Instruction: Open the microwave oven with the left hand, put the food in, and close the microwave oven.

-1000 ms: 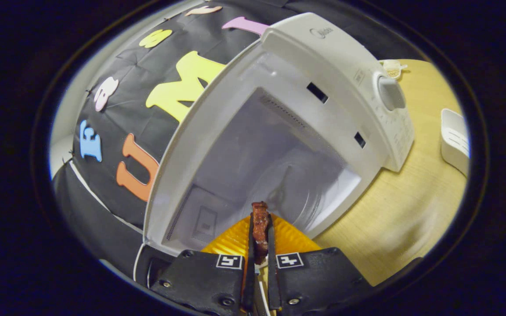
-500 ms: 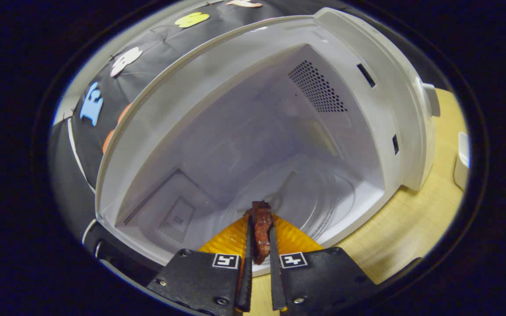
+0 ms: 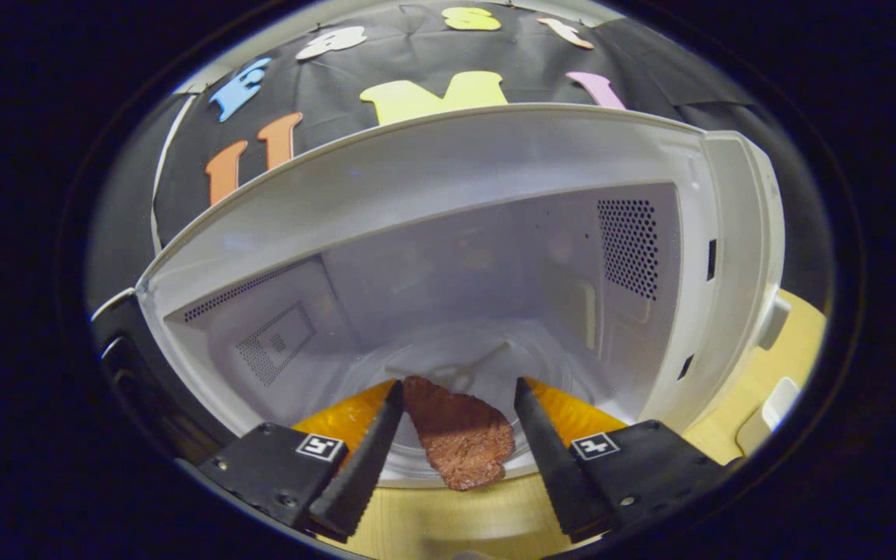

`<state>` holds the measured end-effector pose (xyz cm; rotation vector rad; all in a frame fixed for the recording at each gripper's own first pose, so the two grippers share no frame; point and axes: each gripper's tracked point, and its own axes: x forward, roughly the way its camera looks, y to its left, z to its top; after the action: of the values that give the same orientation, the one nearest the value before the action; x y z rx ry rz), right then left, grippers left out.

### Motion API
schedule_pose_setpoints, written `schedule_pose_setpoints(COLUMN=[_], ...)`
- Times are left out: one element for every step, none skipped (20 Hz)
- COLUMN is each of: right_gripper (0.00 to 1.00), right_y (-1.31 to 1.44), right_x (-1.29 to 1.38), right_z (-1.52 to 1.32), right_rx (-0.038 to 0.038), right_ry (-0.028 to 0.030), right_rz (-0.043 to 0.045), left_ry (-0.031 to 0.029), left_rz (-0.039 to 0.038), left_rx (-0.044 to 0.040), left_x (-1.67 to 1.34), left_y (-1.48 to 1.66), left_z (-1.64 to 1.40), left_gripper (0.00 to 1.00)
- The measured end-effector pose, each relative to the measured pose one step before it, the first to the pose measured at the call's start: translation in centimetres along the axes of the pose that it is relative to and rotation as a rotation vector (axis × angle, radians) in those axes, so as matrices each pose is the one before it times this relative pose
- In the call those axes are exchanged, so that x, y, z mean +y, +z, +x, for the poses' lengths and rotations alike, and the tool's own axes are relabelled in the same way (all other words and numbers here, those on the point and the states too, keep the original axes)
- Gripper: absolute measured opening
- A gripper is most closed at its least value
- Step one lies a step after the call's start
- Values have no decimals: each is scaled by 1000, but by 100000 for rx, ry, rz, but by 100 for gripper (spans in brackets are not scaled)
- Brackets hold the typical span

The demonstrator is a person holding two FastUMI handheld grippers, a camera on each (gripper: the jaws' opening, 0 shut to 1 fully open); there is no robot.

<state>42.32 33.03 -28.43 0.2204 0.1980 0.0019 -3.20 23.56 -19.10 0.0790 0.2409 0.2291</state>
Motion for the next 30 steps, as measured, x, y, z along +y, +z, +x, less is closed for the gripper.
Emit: schedule_pose_setpoints(right_gripper=[93, 93, 93, 93, 94, 94, 94, 94, 98, 99, 99, 91, 90, 98, 98, 98, 98, 98, 98, 98, 98, 98, 98, 98, 98, 99, 98, 98, 98, 98], right_y=[299, 414, 307, 571, 535, 897, 832, 719, 659, 809, 911, 1130, 771, 503, 213, 134, 330, 261, 213, 268, 538, 518, 280, 255, 243, 304, 0, -6, -116, 101], right_x=[92, 306, 171, 197, 173, 58, 58, 139, 10, -331, -997, -724, -734, -621, -501, -489, -332, -582, -640, -579, -421, -999, -960, -706, -753, -791, -225, -228, -308, -273], right_z=[-375, -543, -608, -777, -955, -1164, -1269, -1554, -1646, -1880, -1932, -2119, -2256, -2262, -2183, -2403, -2546, -2552, -2278, -2440, -2157, -2087, -1842, -1639, -1273, -1236, -798, -733, -607, -483], right_rx=[-258, -407, 368, 120, 294, -52, -408, 720, 1754, 555, 277, -329, 703, 1713, 1533, 2196, 644, 390, 534, -151, -1343, -1178, -999, -998, -1211, -1069, -129, 441, 75, -366], right_ry=[770, 1673, 952, 1521, 1212, 1023, 1583, 1833, 2726, 662, -1333, 749, 275, 349, 1662, 1222, 833, 302, -78, 523, 391, -2247, -1679, -1711, -2309, -2024, -524, -416, -703, -764], right_rz=[-685, -82, -189, -522, -487, -250, -160, 455, 273, -1569, -1302, -1372, -1843, -2155, -2800, -1784, -1806, -1224, -1602, -570, -595, -1508, -1467, -940, -990, 273, 709, 611, -33, -694], left_ry=[22, -342, -10, -102, 48, -246, -16, -576, -405, -429, -485, -10, -409, -161, -346, -584, 721, 111, 65, 161, 382, 553, -268, -552, -129, -231, -431, -1573, 311, -1129], left_rz=[-455, -330, 164, 271, 623, 224, -88, -269, -747, -682, -1002, -1555, -1248, -727, -204, 848, 1506, 827, 485, 674, 1690, 2536, 712, 797, -382, -1304, -1626, -1369, -177, 723], left_rx=[185, -303, -668, -65, -659, -302, -555, -266, -966, -1614, -830, -837, -1279, -1061, -745, -1137, -1297, -328, -193, -288, 531, -97, -96, 368, 427, 693, 304, -60, 49, 59], left_x=[29, -98, 5, 75, 147, -32, -11, 32, 65, 83, 26, 193, 136, 94, 215, 178, 520, 486, 277, 261, 231, 378, 59, -66, 131, 165, 16, -290, -43, 8], left_y=[37, 122, 259, 39, 184, 115, 220, 478, 468, 713, 528, 531, 666, 433, 316, 260, 97, -13, -120, -84, -393, -288, -317, -156, -365, -247, -342, -83, -419, -391], left_z=[-22, -62, -15, 44, -20, -15, -70, -29, -121, 64, 41, 134, 145, 64, 150, 70, 162, 289, 283, 497, 357, 434, 304, 141, 374, 436, 147, 299, 375, 343], left_gripper=[95, 95, 95, 95, 95, 95, 95, 95, 95, 95, 95, 95, 95, 95, 95, 95, 95, 95, 95, 95, 95, 95, 95, 95, 95, 95, 95, 95, 95, 86])
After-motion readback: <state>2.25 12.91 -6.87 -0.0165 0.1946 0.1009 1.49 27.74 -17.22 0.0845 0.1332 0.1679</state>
